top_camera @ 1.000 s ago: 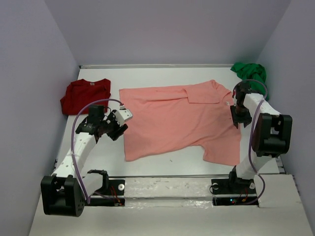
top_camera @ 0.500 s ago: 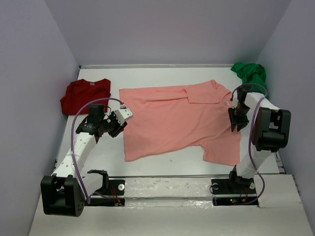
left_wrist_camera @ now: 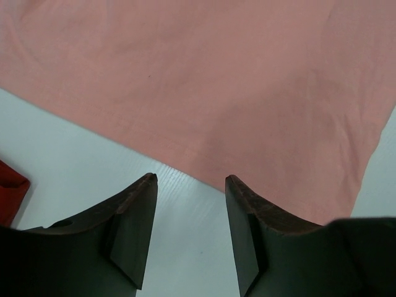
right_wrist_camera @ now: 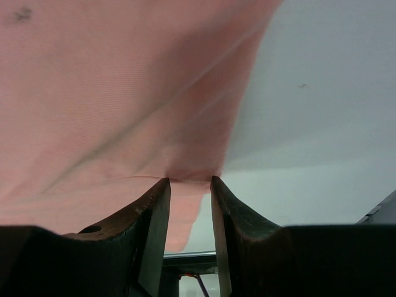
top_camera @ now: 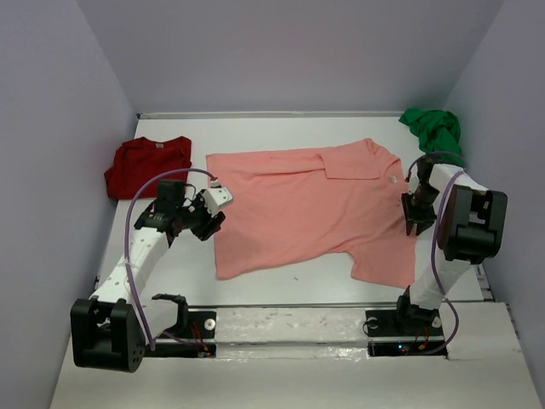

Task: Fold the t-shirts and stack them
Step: Flatten the tshirt out

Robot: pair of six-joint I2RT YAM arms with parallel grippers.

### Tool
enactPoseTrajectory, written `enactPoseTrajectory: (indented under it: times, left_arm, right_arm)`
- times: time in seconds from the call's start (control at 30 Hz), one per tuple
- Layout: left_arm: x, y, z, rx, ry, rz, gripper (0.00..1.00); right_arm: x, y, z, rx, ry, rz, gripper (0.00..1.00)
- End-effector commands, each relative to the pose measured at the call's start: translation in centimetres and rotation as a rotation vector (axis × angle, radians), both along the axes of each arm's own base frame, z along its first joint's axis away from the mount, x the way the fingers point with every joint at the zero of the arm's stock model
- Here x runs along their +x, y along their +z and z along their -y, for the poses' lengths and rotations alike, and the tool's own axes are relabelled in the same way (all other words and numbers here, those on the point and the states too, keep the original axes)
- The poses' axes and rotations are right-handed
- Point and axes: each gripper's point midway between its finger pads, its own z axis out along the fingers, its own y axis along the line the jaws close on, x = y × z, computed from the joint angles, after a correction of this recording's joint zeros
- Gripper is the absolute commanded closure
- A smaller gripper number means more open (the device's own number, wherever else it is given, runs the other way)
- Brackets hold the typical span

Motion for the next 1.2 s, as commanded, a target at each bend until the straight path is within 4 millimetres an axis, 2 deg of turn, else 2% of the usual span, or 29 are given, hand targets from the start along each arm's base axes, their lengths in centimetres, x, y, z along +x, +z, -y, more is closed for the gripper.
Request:
enactPoseTrajectory:
  times: [0.0,0.17,0.43,0.6,0.67,0.73,0.77,1.0,1.03,1.07,1.1,1.17]
  left_arm:
    - [0.3,1.3,0.6,-0.024,-0.011,0.043,0.4]
    - [0.5,1.5,0.8,-0.034,-0.017,0.049,0.39]
    - [0.5,1.1,0.9,-0.029,-0.026,0.038,0.39]
    - [0.3,0.9,0.9,-0.034,-0.025,0.031,0.39]
    - [0.4,1.0,0.9,-0.032,-0.022,0.035,0.39]
    - [0.4,1.2,0.9,-0.033,-0.019,0.036,0.39]
    - [0.4,1.2,0.9,-0.033,-0.02,0.036,0.39]
    - [-0.3,0.6,1.1,-0.023,-0.044,-0.014,0.4]
    - [-1.3,0.0,1.1,0.0,-0.082,-0.053,0.44]
    - [-1.6,0.2,1.4,0.003,-0.122,-0.066,0.49]
    - [-3.3,-1.2,1.4,0.025,-0.16,-0.166,0.53]
    - [-3.7,-1.5,1.1,0.08,-0.219,-0.204,0.56]
  right_arm:
    - [-1.0,0.3,1.9,-0.039,-0.048,-0.017,0.61]
    - [-1.2,-0.3,2.2,-0.019,-0.069,-0.03,0.61]
    - [-0.8,-0.6,-1.0,0.178,-0.043,-0.035,0.63]
    - [-0.5,-0.8,-1.5,0.221,-0.03,-0.037,0.64]
    - [-0.6,-1.1,-1.4,0.212,-0.029,-0.044,0.7]
    - [-0.7,-1.3,-1.0,0.192,-0.028,-0.051,0.82]
    - [-0.7,-1.5,-0.9,0.187,-0.031,-0.053,1.0]
    - [-0.5,-1.1,-0.5,0.162,-0.025,-0.036,1.0]
    - [-0.4,-1.0,-0.4,0.157,-0.022,-0.03,1.0]
    - [-0.3,-0.8,-0.3,0.153,-0.019,-0.021,1.0]
    - [-0.4,-0.8,-0.4,0.154,-0.016,-0.019,1.0]
    - [-0.3,-0.6,-0.2,0.144,-0.011,-0.013,1.0]
